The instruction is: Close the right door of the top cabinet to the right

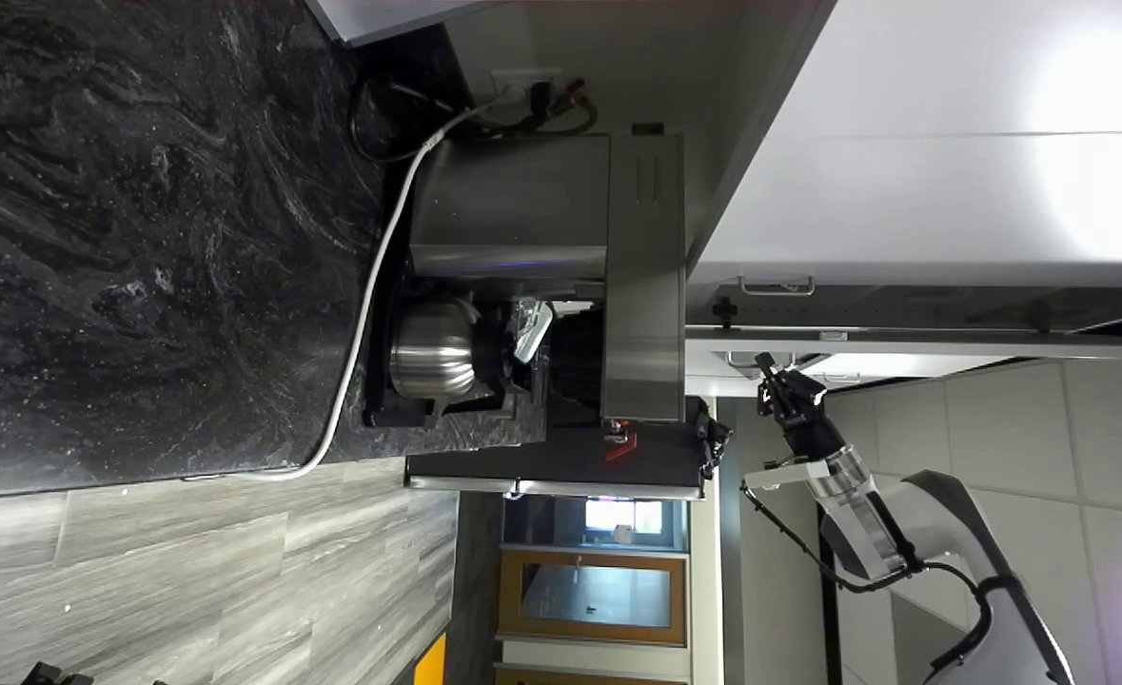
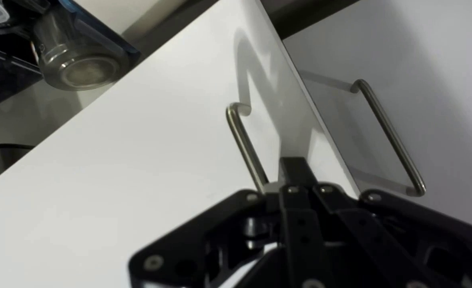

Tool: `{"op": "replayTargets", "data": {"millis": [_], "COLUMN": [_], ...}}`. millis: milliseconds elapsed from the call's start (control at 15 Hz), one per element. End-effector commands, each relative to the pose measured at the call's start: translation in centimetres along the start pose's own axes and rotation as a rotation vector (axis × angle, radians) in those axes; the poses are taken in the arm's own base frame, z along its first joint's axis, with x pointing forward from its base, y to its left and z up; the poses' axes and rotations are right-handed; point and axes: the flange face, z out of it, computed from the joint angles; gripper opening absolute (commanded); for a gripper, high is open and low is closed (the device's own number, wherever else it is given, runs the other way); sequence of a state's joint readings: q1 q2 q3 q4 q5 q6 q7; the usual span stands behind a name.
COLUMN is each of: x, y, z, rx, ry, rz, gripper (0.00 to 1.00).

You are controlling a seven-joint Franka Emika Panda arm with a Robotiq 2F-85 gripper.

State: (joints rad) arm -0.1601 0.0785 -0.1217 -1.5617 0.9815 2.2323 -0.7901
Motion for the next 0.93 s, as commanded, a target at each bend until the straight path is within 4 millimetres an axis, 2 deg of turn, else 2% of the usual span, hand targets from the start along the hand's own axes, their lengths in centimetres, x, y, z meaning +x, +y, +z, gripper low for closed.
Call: {"op": "replayTargets", "data": {"millis": [0, 400, 867], "x": [1.3, 2.6, 4.1], "y": [-1.4, -3.3, -3.1], "z": [1.0, 2.9, 5.6], "rx": [0.003, 0.033, 0.035], "ry": [0.018, 0.016, 0.015], "rz": [-0.062, -0.098, -0.135], "gripper": [0.00, 0.00, 0.00]}}
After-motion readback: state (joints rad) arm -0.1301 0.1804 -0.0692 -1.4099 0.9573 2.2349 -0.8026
